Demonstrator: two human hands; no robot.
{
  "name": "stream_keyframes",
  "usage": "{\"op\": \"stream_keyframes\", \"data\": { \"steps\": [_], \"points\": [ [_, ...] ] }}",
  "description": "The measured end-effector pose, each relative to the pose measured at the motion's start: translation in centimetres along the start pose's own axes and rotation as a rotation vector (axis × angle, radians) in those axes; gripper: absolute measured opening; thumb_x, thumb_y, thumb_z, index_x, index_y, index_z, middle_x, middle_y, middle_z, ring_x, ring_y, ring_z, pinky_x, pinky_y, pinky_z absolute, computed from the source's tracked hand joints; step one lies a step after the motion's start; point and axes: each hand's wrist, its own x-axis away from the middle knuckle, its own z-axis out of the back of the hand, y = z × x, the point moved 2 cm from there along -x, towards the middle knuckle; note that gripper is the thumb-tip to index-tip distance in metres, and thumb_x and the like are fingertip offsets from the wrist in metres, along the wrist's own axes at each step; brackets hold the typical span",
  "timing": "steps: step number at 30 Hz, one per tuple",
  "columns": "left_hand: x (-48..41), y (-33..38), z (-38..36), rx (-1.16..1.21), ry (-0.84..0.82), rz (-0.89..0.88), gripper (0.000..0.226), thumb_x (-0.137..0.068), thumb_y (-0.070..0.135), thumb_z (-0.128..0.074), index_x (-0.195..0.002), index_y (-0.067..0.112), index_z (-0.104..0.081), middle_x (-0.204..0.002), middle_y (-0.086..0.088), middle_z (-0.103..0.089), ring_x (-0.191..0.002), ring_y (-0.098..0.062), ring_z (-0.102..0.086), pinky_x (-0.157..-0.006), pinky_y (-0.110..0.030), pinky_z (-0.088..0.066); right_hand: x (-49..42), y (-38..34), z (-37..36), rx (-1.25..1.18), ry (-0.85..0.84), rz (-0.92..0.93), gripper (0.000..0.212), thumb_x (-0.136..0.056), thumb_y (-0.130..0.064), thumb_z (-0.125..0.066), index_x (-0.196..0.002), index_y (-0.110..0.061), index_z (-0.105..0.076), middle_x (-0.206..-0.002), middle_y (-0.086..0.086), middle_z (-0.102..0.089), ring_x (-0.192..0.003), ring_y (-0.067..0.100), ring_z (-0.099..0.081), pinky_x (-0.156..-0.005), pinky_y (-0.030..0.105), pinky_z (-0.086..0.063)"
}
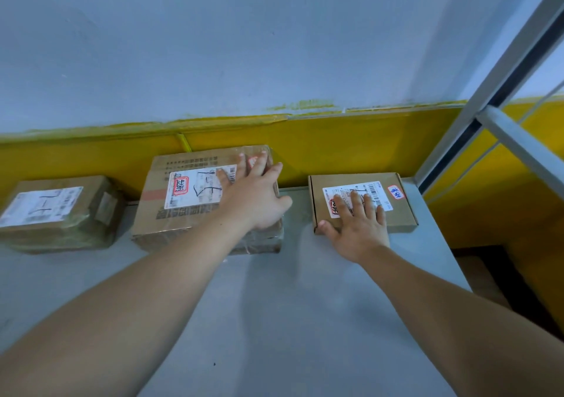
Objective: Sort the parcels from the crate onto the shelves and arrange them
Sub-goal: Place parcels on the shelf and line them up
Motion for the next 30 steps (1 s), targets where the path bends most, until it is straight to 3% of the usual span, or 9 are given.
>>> {"op": "stream_keyframes", "data": {
  "steps": [8, 14, 17, 19, 23, 27, 30],
  "points": [
    [0.2, -0.5, 0.9, 0.076, -0.082, -0.017, 0.075, -0.089, 0.062, -0.049, -0.152, 0.040, -0.017, -0.163, 0.005, 0.010, -0.148, -0.028, 0.016, -0.112, -0.062, 0.009, -0.2, -0.4, 2.0, -0.031, -0.040, 0.003, 0.081, -0.092, -0.074, -0.025, -0.158, -0.029, -0.013, -0.166, 0.008, -0.003, -0.152, 0.032, 0.000, -0.121, 0.053, -0.004],
    [3.5, -3.7, 4.0, 0.077, -0.091, -0.053, 0.081, -0.087, 0.058, -0.057, -0.154, 0.030, -0.020, -0.162, 0.000, -0.013, -0.149, -0.020, -0.010, -0.120, -0.043, -0.015, 1.3, -2.2, 9.3, -0.051, 0.086, 0.097, 0.078, -0.095, -0.069, -0.035, -0.158, -0.027, -0.017, -0.165, 0.008, -0.013, -0.151, 0.030, -0.012, -0.119, 0.049, -0.015],
    [7.4, -5.8, 6.4, 0.018, -0.058, -0.057, 0.089, -0.079, 0.071, -0.054, -0.152, 0.028, -0.029, -0.159, -0.002, -0.024, -0.146, -0.022, -0.021, -0.118, -0.039, -0.019, 3.3, -5.2, 13.5, -0.066, 0.158, 0.170, 0.077, -0.095, -0.066, -0.038, -0.157, -0.025, -0.019, -0.163, 0.007, -0.021, -0.149, 0.028, -0.019, -0.118, 0.045, -0.020],
    [11.0, -7.6, 8.3, 0.032, -0.032, -0.044, 0.091, -0.071, 0.070, -0.049, -0.150, 0.026, -0.033, -0.158, -0.002, -0.028, -0.145, -0.021, -0.023, -0.117, -0.037, -0.022, 5.2, -8.5, 15.6, -0.064, 0.190, 0.232, 0.077, -0.095, -0.066, -0.038, -0.157, -0.024, -0.021, -0.162, 0.007, -0.025, -0.148, 0.028, -0.023, -0.118, 0.044, -0.022],
    [20.3, -13.6, 10.7, 0.056, 0.091, 0.008, 0.068, -0.087, 0.051, -0.059, -0.147, 0.024, -0.039, -0.152, -0.001, -0.038, -0.140, -0.019, -0.033, -0.113, -0.028, -0.027, 9.9, -17.7, 17.8, -0.041, 0.207, 0.379, 0.076, -0.096, -0.063, -0.043, -0.157, -0.023, -0.022, -0.161, 0.005, -0.027, -0.148, 0.027, -0.025, -0.119, 0.042, -0.025],
    [32.0, -22.1, 11.6, 0.066, 0.166, 0.148, 0.064, -0.091, 0.043, -0.061, -0.147, 0.022, -0.038, -0.152, 0.000, -0.037, -0.138, -0.018, -0.036, -0.111, -0.027, -0.029, 16.7, -30.6, 17.1, 0.020, 0.187, 0.573, 0.076, -0.096, -0.064, -0.040, -0.157, -0.022, -0.022, -0.162, 0.007, -0.026, -0.148, 0.026, -0.024, -0.120, 0.041, -0.024],
    [41.6, -28.6, 11.5, 0.093, 0.183, 0.276, 0.063, -0.094, 0.044, -0.057, -0.149, 0.023, -0.033, -0.156, 0.003, -0.032, -0.140, -0.016, -0.033, -0.108, -0.025, -0.028, 23.0, -40.8, 15.7, 0.020, 0.171, 0.728, 0.076, -0.095, -0.065, -0.042, -0.156, -0.024, -0.024, -0.160, 0.005, -0.029, -0.145, 0.028, -0.030, -0.115, 0.042, -0.031]
  ]
}}
